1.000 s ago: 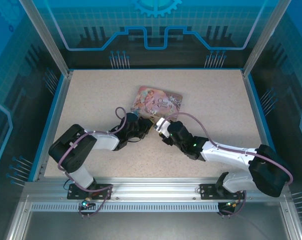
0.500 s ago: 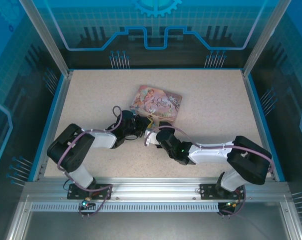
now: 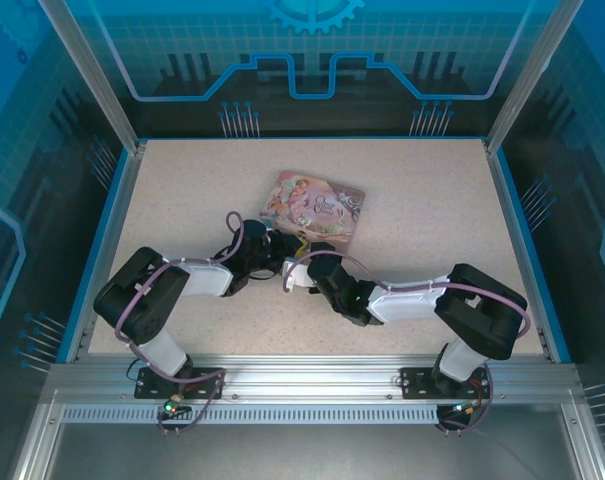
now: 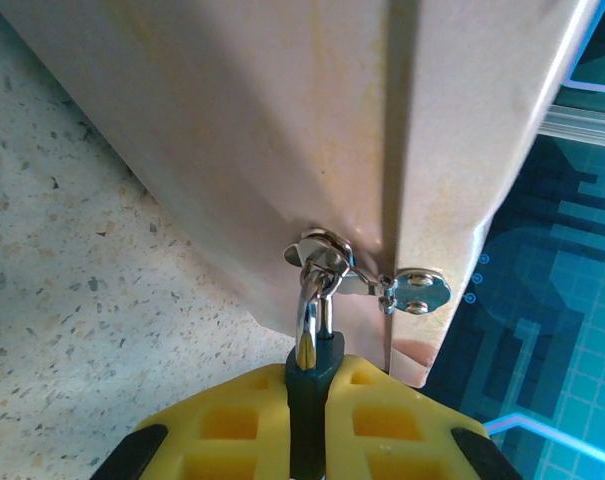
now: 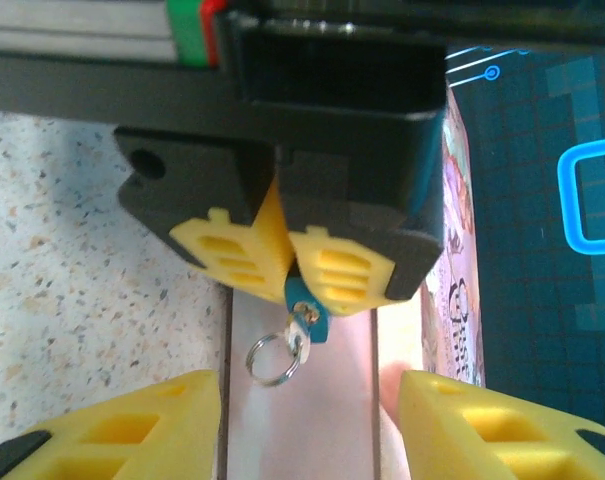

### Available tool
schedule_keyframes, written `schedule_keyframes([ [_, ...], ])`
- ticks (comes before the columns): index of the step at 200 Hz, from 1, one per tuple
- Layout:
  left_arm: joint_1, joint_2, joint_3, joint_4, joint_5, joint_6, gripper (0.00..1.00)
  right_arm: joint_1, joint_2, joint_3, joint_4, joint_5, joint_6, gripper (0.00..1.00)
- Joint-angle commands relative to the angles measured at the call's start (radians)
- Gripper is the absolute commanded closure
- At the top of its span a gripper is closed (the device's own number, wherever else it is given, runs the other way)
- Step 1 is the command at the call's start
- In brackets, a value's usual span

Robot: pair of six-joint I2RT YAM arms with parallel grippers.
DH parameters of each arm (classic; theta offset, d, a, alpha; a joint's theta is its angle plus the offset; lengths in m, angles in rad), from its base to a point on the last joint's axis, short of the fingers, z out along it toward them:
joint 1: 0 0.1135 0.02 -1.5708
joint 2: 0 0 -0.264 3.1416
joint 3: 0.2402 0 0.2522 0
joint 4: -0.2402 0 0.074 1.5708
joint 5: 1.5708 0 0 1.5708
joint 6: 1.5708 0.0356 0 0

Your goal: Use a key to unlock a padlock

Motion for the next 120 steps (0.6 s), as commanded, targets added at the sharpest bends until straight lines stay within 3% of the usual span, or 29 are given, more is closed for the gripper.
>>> schedule_keyframes([
  [1,0.008,-0.022,0.015,0.075,0.033,-0.021,1.0,-0.021,0.017,0.031,0.048,-0.038,-0.004,0.51],
  [58,0.009,-0.033,0.005,0.084,0.029,-0.029,1.0,-0.036,0.059,0.043,0.045,-0.042,0.011,0.58],
  [120,0.009,-0.028,0.005,0.08,0.03,-0.034,1.0,-0.05,0.088,0.055,0.067,-0.038,0.038,0.73],
])
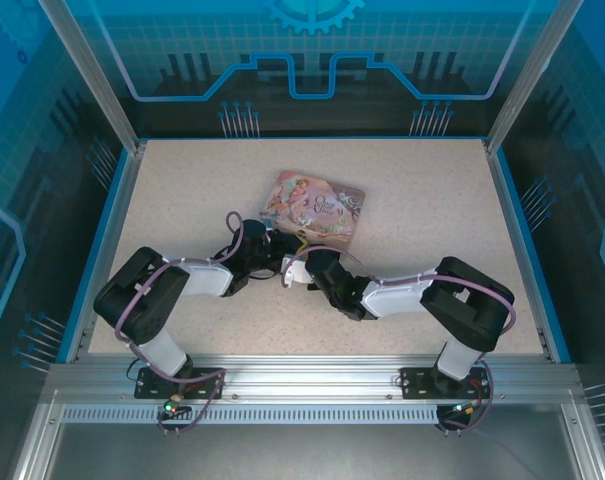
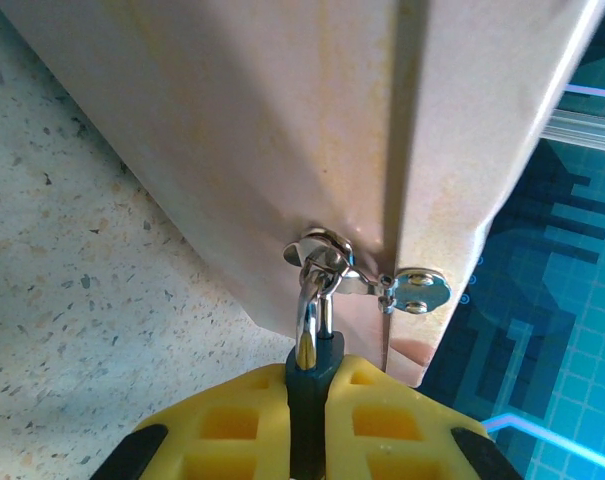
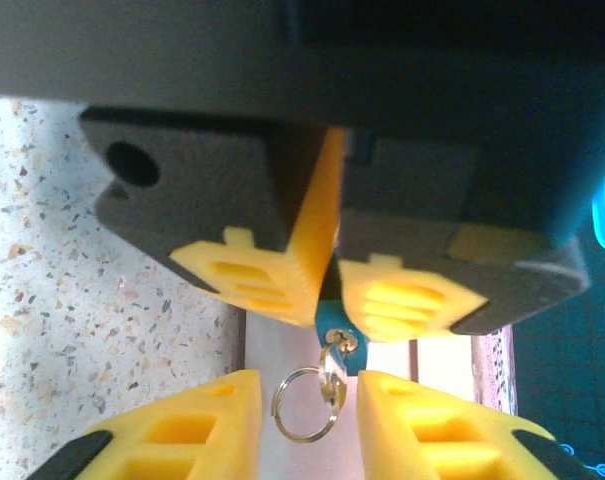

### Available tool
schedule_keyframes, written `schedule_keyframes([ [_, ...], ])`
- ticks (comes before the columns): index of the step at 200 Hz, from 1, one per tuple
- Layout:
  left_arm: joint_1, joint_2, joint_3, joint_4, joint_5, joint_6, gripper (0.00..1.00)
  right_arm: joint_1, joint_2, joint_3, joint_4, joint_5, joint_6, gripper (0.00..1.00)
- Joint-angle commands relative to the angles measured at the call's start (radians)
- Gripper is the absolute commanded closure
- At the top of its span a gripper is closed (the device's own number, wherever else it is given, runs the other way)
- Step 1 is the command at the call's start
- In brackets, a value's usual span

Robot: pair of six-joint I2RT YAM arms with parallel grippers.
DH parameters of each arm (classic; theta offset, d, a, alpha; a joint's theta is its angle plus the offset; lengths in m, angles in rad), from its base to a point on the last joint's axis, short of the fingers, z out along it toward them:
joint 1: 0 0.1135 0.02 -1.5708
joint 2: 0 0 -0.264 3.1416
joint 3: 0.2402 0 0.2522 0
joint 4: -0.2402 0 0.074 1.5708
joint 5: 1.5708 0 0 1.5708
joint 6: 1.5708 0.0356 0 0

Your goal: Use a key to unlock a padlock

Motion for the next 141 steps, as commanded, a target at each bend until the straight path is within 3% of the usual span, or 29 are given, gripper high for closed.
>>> schedule_keyframes([
  [1,0.009,-0.028,0.005,0.074,0.029,-0.024,1.0,-0.017,0.014,0.028,0.044,-0.007,0.032,0.73],
  [141,0.008,-0.007,-0.001,0.1,0.029,-0.043,1.0,-0.026,0.01,0.036,0.062,-0.034,0.107,1.0],
])
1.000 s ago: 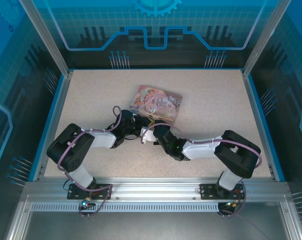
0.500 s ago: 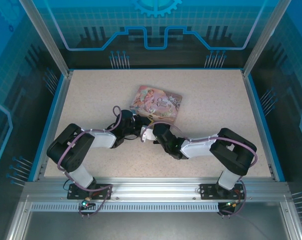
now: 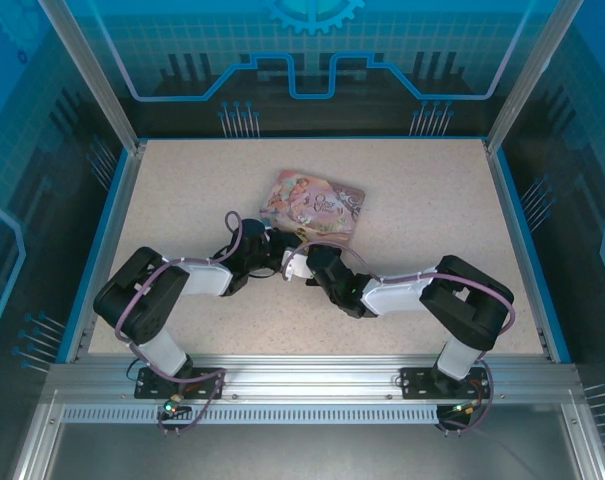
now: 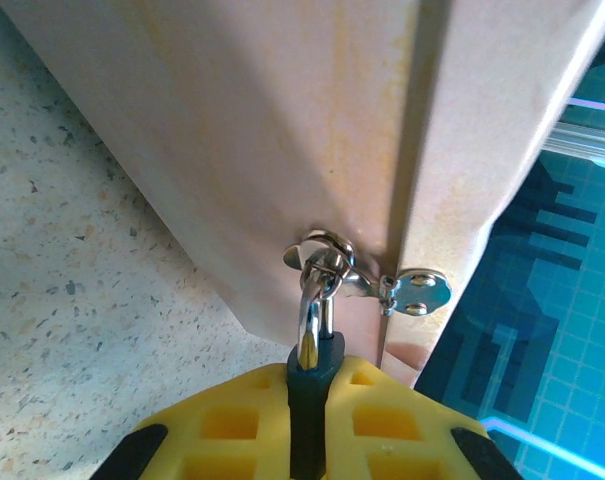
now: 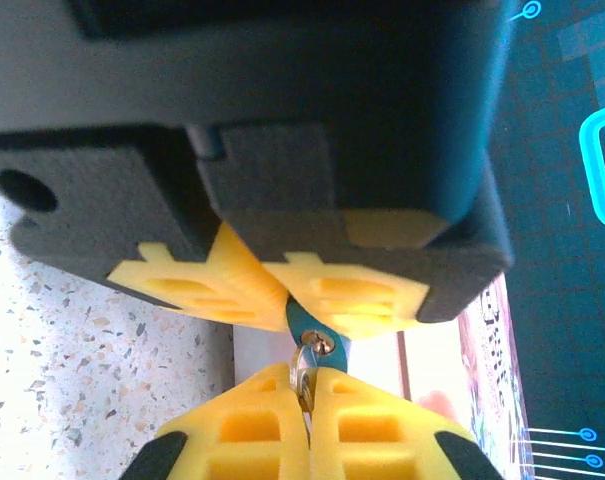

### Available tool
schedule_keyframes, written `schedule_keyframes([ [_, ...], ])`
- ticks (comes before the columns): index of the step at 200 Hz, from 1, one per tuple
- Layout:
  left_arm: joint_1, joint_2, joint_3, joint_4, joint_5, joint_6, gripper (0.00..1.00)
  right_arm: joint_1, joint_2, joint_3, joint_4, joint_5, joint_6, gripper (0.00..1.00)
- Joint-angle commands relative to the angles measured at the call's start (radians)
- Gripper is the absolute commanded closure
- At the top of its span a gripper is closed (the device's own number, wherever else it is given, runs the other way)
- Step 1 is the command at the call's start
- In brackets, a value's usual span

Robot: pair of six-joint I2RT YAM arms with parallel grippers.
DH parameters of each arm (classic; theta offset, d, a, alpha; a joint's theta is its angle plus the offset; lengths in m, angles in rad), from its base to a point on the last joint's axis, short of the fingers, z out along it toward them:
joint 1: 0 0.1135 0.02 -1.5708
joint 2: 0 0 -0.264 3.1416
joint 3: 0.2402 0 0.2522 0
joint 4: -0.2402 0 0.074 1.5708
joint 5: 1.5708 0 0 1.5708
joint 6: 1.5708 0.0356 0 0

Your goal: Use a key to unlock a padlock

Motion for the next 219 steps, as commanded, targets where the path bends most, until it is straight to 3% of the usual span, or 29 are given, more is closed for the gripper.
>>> schedule_keyframes([
  [1,0.004,-0.007,-0.001,0.08,0.03,-0.019,1.0,-0.009,0.004,0.027,0.035,-0.026,0.035,1.0],
  [93,0.003,0.001,-0.008,0.108,0.024,-0.032,1.0,-0.007,-0.035,0.025,-0.058,-0.066,0.35,1.0],
  [154,0.003,0.002,-0.017,0.121,0.013,-0.036,1.0,-0.009,-0.029,-0.004,-0.023,-0.08,0.357,1.0],
  [178,0.003,0.003,-0.018,0.12,0.01,-0.036,1.0,-0.006,-0.056,-0.046,0.011,-0.059,0.288,0.77],
  [219,0.004,-0.002,-0.021,0.118,0.011,-0.035,1.0,0.001,-0.077,-0.071,0.059,-0.02,0.182,0.56],
])
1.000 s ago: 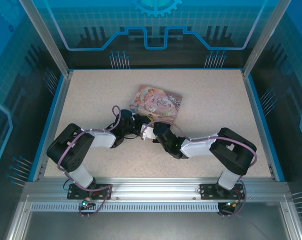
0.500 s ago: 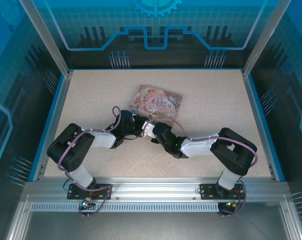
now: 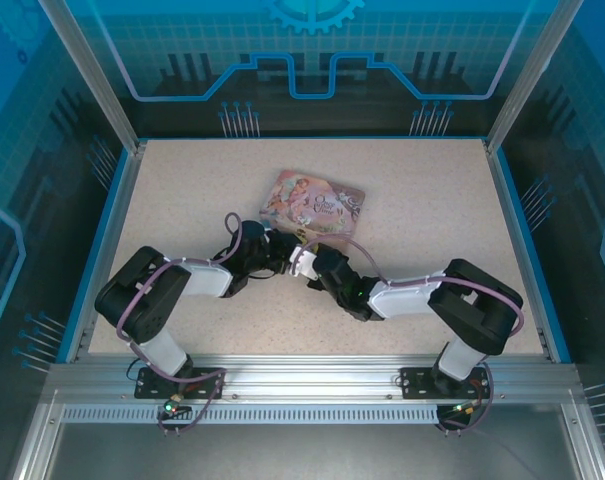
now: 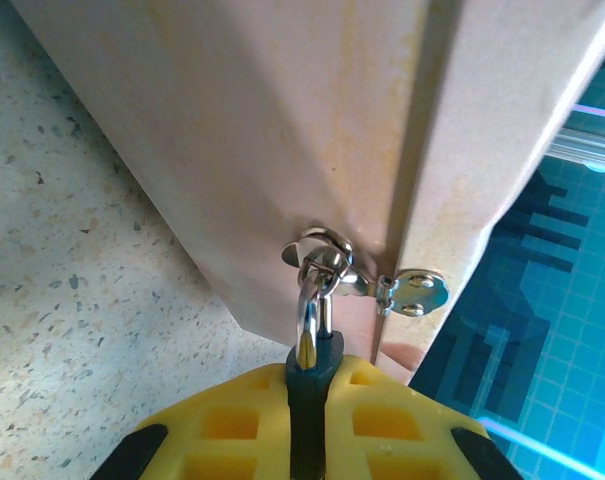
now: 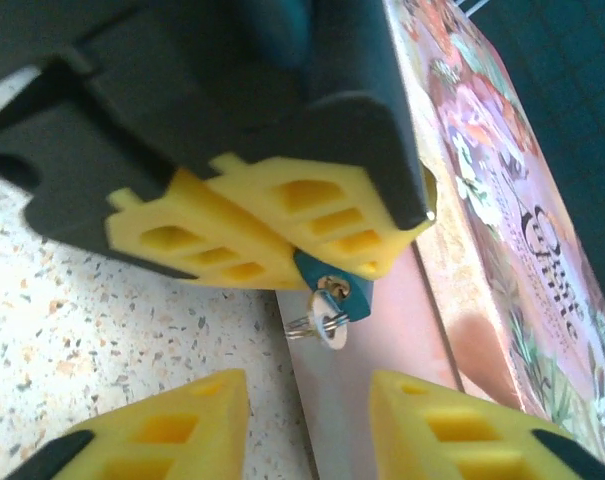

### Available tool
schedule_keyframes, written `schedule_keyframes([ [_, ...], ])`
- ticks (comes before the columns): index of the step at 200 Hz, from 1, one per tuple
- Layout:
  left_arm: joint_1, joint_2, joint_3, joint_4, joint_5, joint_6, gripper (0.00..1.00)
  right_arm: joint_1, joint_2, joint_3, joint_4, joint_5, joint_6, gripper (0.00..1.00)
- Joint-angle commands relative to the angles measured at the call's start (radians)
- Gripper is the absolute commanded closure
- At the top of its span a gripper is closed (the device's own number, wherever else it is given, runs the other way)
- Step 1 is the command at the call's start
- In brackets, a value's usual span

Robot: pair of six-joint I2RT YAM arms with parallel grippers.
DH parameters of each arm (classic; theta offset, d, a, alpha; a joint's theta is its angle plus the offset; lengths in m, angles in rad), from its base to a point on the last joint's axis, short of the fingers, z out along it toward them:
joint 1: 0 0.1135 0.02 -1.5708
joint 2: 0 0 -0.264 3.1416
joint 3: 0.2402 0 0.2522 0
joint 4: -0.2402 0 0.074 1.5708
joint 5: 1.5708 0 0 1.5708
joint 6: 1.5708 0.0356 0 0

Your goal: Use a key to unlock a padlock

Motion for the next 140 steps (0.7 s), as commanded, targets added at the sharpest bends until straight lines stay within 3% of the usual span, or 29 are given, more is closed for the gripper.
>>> schedule_keyframes([
  [1,0.004,-0.01,-0.005,0.083,0.012,-0.01,1.0,0.007,-0.021,-0.01,0.074,0.037,-0.077,0.55],
  [42,0.007,-0.011,-0.017,0.087,0.027,-0.021,1.0,0.015,-0.001,-0.011,0.134,0.072,-0.21,0.55],
  [140,0.005,0.006,-0.02,0.112,0.03,-0.033,1.0,0.033,0.046,0.038,0.126,0.038,-0.222,0.65],
])
